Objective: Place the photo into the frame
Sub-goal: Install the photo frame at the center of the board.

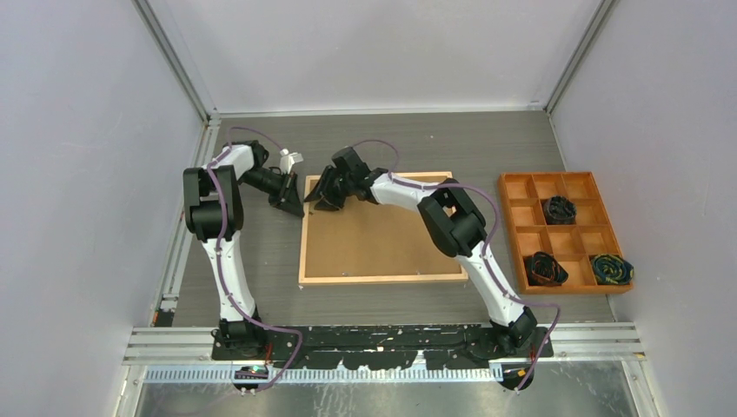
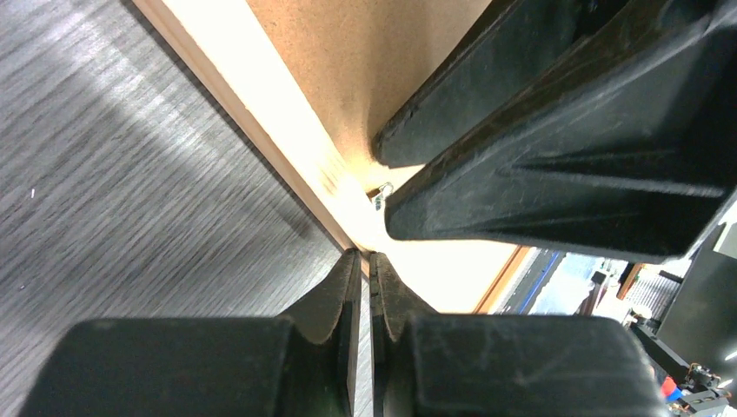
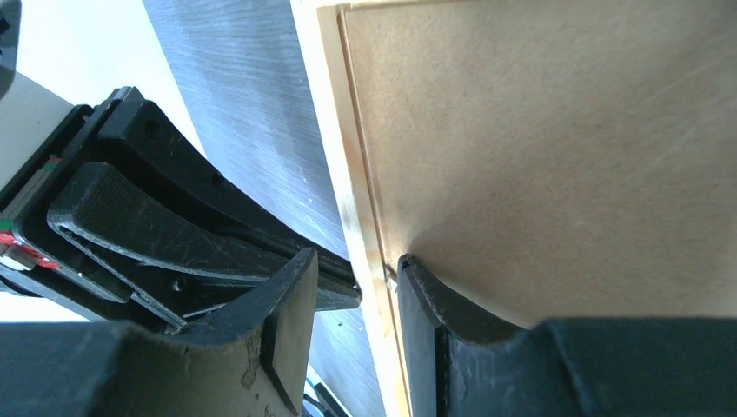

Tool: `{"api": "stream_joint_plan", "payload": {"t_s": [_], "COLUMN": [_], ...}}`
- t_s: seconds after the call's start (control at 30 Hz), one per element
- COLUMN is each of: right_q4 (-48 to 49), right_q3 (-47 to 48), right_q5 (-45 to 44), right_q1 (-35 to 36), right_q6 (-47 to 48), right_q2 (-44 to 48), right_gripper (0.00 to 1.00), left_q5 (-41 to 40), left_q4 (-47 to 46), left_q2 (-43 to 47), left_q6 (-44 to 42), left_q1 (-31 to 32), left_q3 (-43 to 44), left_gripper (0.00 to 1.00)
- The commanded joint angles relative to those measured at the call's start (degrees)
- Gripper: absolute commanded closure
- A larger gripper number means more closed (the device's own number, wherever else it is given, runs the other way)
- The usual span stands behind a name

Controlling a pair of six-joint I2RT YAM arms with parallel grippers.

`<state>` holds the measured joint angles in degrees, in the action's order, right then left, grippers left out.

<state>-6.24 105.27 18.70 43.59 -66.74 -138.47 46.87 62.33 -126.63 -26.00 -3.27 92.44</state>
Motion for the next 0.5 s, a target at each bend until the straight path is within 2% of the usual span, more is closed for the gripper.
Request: {"api": "stream_joint_plan", "payload": {"t_s": [0.0,0.47], "right_q4": [-4.2,-6.5], "right_q3": [2.2,4.4], "right_q5": [-1.1,4.2], "right_q1": [-1.2,0.9], "right_q6": [4.5,6.2], "right_q2": [3.5,0.5], "right_gripper": [0.55,0.55], "left_q5": [-2.9,-2.7], "left_q4": [-3.7,-3.9], "left_q2": [1.7,1.5], "left_q6": [-2.2,-2.0], "left_q1": [0.7,0.7], "left_q3": [0.2,0.2], "left_gripper": [0.93,0.93]}}
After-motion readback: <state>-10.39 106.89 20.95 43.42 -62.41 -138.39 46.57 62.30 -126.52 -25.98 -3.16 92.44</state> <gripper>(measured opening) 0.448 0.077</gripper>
